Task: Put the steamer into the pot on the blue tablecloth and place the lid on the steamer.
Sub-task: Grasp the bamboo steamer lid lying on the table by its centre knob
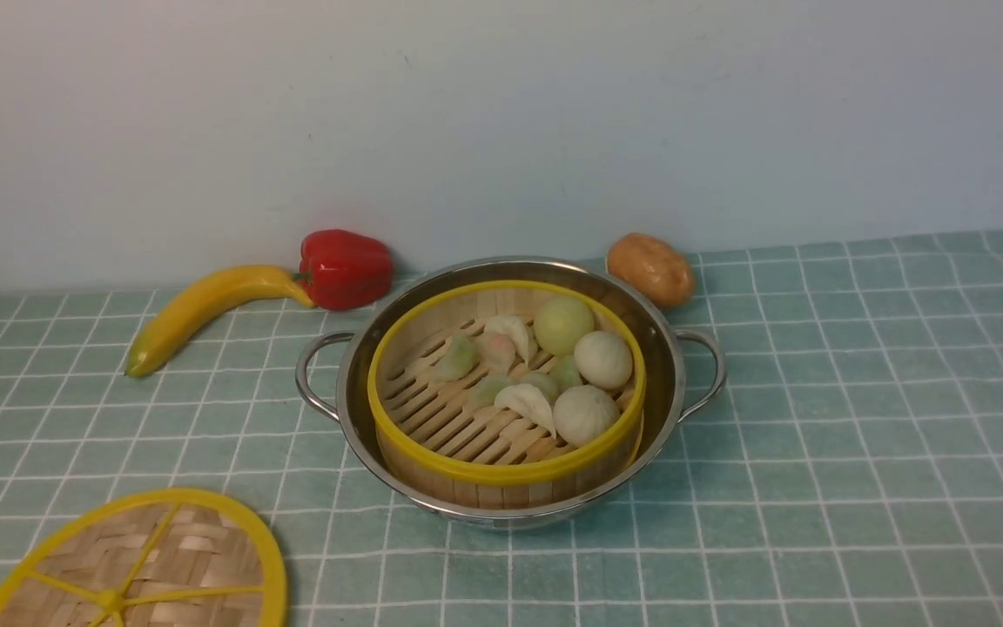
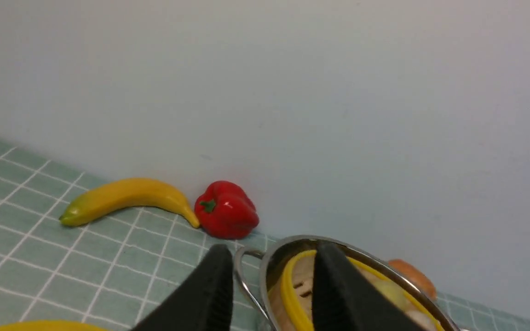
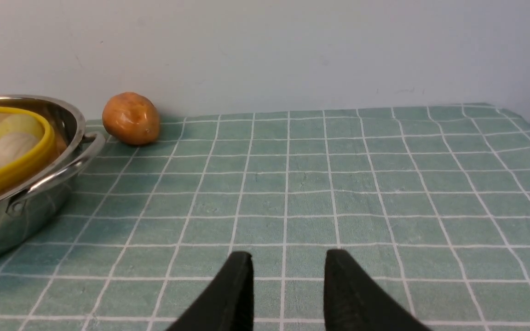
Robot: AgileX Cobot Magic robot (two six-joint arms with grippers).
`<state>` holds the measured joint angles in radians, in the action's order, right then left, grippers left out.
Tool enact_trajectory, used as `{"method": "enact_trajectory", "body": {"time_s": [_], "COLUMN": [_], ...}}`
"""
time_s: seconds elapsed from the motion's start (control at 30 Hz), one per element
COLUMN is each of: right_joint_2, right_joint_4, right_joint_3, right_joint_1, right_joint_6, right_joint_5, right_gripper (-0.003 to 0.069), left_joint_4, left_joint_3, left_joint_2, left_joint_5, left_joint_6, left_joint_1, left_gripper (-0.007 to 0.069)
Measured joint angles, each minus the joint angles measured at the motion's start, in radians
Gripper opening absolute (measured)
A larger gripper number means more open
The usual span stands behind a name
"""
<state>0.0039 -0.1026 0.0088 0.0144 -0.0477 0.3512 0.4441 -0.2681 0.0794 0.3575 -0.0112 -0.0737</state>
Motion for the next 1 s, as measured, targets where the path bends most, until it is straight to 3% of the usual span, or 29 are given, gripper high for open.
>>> {"method": "enact_trajectory", "body": {"time_s": [0.1,0.23,0.33,1.0], "right_joint_2": [0.0,0.0,0.0,0.0], "right_joint_4": [0.0,0.0,0.0,0.0], "right_joint_3": [0.0,0.0,0.0,0.0], "right_joint_1": [0.0,0.0,0.0,0.0], "right_joint_6": [0.0,0.0,0.0,0.0], "right_joint_5": [0.0,0.0,-0.001,-0.001], "right_gripper": [0.024,0.024,0.024,0.024], "left_joint_4": [-0.064,-0.316,-0.41,-0.444], "left_joint_3": [-0.123,-0.363,-0.432,-0.697], "left_joint_2": [0.085,0.362,0.55,1.431], "left_joint_5": [0.159,0.649,0.815,0.755], "left_joint_6": [0.024,0.04,0.04,-0.064], "left_joint_1": [0.0,0.0,0.0,0.0], "left_gripper": [0.0243,0.0243,0.0243,0.0243]}}
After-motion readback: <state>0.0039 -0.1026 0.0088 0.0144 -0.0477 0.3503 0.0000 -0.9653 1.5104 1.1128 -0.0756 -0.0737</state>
